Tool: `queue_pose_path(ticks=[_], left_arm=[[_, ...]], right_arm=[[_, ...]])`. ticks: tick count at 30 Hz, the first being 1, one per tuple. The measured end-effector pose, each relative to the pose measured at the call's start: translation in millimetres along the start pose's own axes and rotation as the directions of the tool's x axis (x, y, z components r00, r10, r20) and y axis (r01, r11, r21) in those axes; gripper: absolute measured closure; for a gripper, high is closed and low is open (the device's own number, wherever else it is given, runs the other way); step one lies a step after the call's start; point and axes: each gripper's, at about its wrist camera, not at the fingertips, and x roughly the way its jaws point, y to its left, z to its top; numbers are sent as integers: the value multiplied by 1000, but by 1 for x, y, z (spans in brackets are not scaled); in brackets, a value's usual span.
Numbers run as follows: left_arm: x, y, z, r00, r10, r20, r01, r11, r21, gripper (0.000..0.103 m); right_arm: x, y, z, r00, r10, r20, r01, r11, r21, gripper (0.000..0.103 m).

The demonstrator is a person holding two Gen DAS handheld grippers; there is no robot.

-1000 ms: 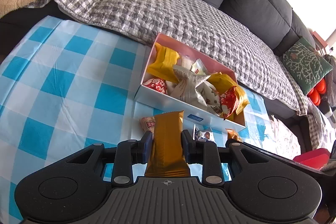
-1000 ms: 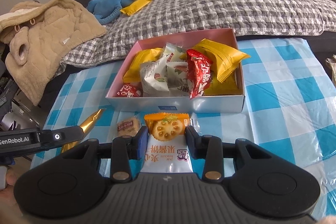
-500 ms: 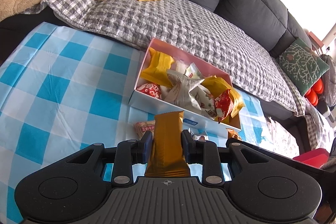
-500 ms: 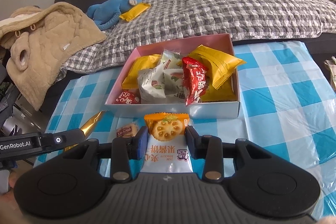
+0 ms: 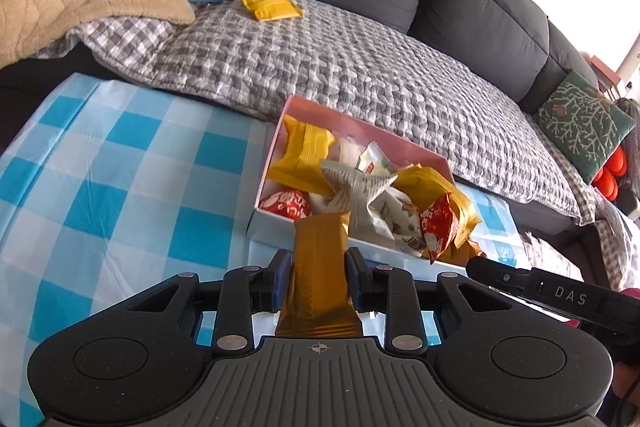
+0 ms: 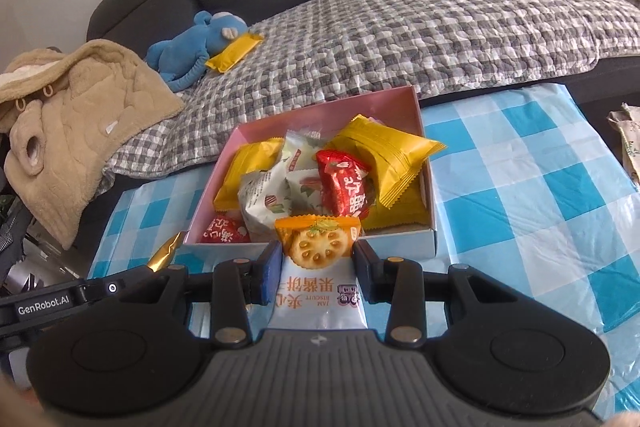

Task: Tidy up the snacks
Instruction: 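Lift and carry both held packets over the pink box, then open both tools to drop the packets into the box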

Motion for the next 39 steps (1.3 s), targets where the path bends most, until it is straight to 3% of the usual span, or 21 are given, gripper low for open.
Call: queue_pose_path(ticks=[8, 15, 20, 39], left_arm=[[15, -3, 9, 1000, -6, 22, 6, 1000, 18, 76], [29, -9, 14, 1000, -1, 31, 1, 1000, 23, 76], [39, -12, 22, 998, 7, 64, -10, 999, 42, 76], [92, -13, 41, 994, 16, 112, -30, 991, 130, 76]], right_arm=[[10, -16, 13, 1000, -4, 26, 2, 998, 57, 67], [22, -19, 21, 997, 77, 9, -78, 991, 111, 67], [29, -8, 28, 992, 122, 17, -123, 987, 101, 67], [70, 12, 47, 990, 117, 76, -119, 993, 25, 67]])
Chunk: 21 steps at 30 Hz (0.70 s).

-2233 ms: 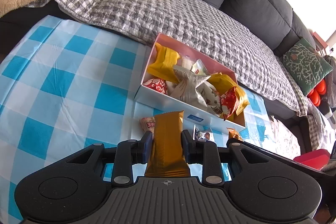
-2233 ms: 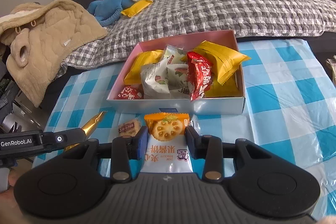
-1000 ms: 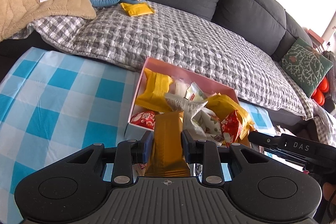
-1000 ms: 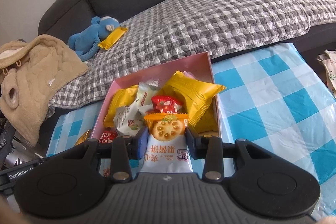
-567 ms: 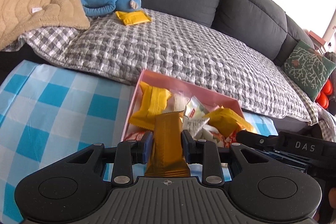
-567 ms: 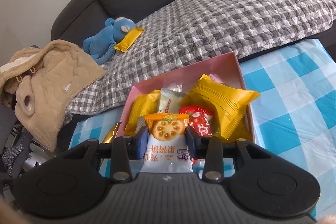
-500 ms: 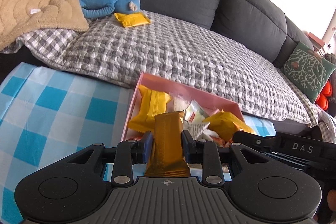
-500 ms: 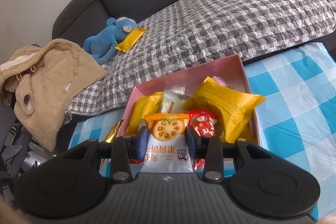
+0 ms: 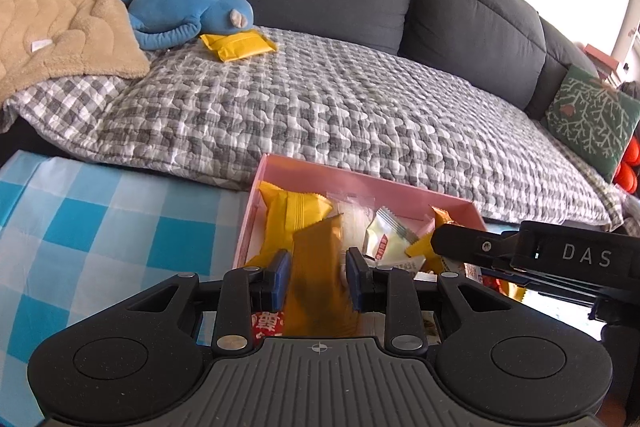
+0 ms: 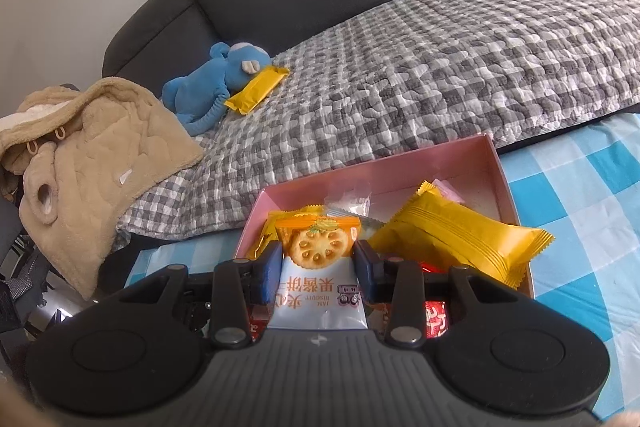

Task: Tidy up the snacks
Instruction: 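Open both tools to drop the packets into the box, then withdraw both open tools from the box toward the remaining snacks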

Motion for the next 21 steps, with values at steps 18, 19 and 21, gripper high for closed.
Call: queue_pose_path(ticks=[18, 19, 21], left_arm=[[-25, 20, 3, 998, 65, -16, -66, 997, -43, 70], [-27, 23, 1, 998, 61, -26, -63, 997, -54, 67], [-31, 29, -3, 997, 56, -53, -60, 996, -71, 65]], right_arm=[[-22, 0, 3, 998, -55, 22, 56, 998, -33, 51], [-25, 0, 3, 999, -51, 17, 52, 998, -33, 51], [-32, 1, 1, 999, -48, -6, 48, 998, -36, 50]])
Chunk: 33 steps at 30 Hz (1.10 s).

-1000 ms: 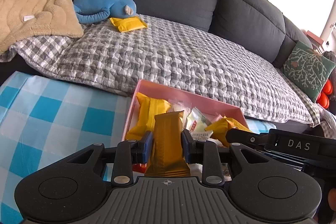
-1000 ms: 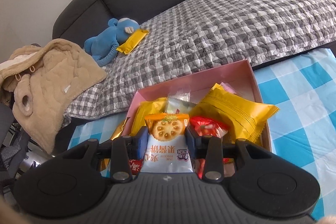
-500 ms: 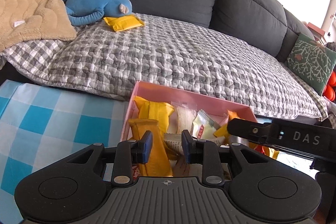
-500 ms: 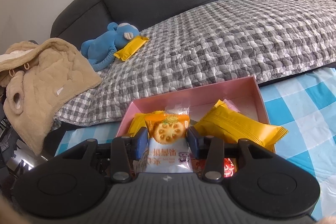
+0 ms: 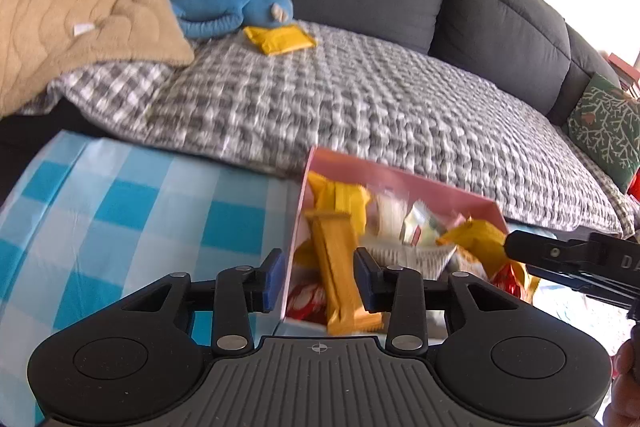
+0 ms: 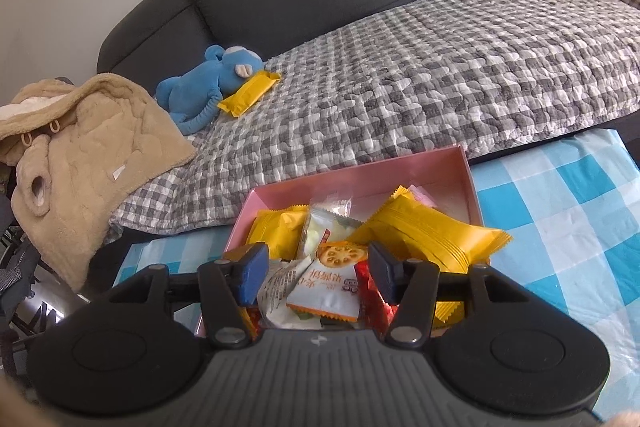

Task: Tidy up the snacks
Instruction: 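Withdraw both open tools from the box toward the remaining snacks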

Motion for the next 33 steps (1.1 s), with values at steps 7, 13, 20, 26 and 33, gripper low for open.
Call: queue_pose_path(ticks=[7, 13, 20, 26, 33], left_arm=[[-11, 3, -18, 998, 10, -64, -9, 1000, 16, 53], [-21, -6, -37, 993, -2, -122, 9, 998, 60, 41], [-16, -19, -52, 987, 8, -158, 14, 990, 137, 35], [0, -21, -59, 981, 24, -191, 5, 989, 151, 35], [15, -23, -65, 976, 50, -210, -27, 993, 112, 35]], right_arm=[[-24, 1, -10, 999, 15, -49, -16, 1000, -21, 43], [-23, -1, -29, 986, -35, -160, 34, 999, -12, 37], [-22, -17, -47, 961, -5, -277, 55, 983, 173, 32], [-18, -15, -48, 959, -45, -278, 84, 988, 130, 33], [-12, -16, -47, 957, -71, -280, 101, 990, 93, 40]])
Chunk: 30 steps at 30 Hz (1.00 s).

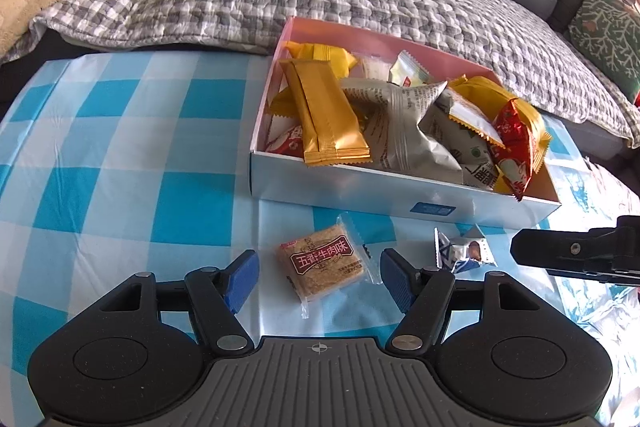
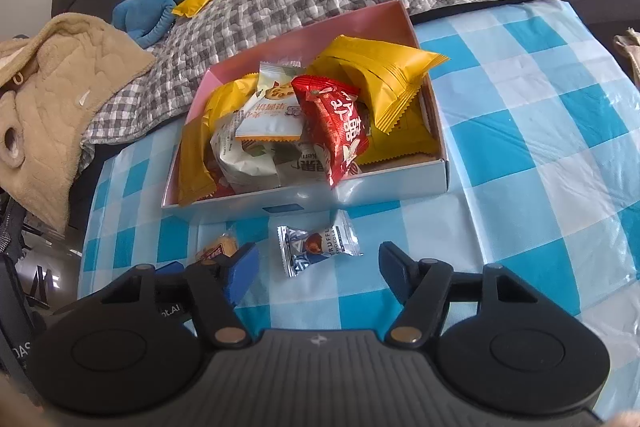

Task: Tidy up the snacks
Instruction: 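Withdraw both open tools from the box toward the remaining snacks, then close left tool on square cake packet while right tool grasps wrapped truffle candy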

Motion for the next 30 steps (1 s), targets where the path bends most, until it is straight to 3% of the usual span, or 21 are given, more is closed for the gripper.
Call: queue_pose_path(ticks=[6, 7, 8, 11, 22, 24, 30], left_arm=[[9, -5, -1, 999, 45, 10, -46, 999, 12, 39], [9, -3, -1, 999, 46, 10, -46, 999, 1, 45], [10, -1, 0, 999, 44, 6, -44, 999, -10, 58], [9, 7, 2, 999, 33, 3, -33, 998, -50, 64], [3, 18, 5, 1000, 19, -3, -20, 994, -110, 66], [1, 20, 5, 1000, 20, -6, -20, 993, -117, 66], [-2, 21, 6, 1000, 28, -4, -28, 992, -120, 66]], right_arm=[[8, 2, -1, 1000, -8, -1, 8, 999, -34, 42], [10, 3, -1, 1000, -11, 2, 11, 999, -47, 42], [12, 5, -1, 1000, -16, 5, 16, 998, -61, 42], [21, 5, -1, 1000, -25, 4, 25, 996, -80, 42], [38, 14, -4, 999, -42, 21, 45, 982, -185, 42], [42, 16, -6, 998, -59, 29, 64, 974, -219, 39], [50, 28, -8, 994, -91, 64, 106, 947, -303, 42]])
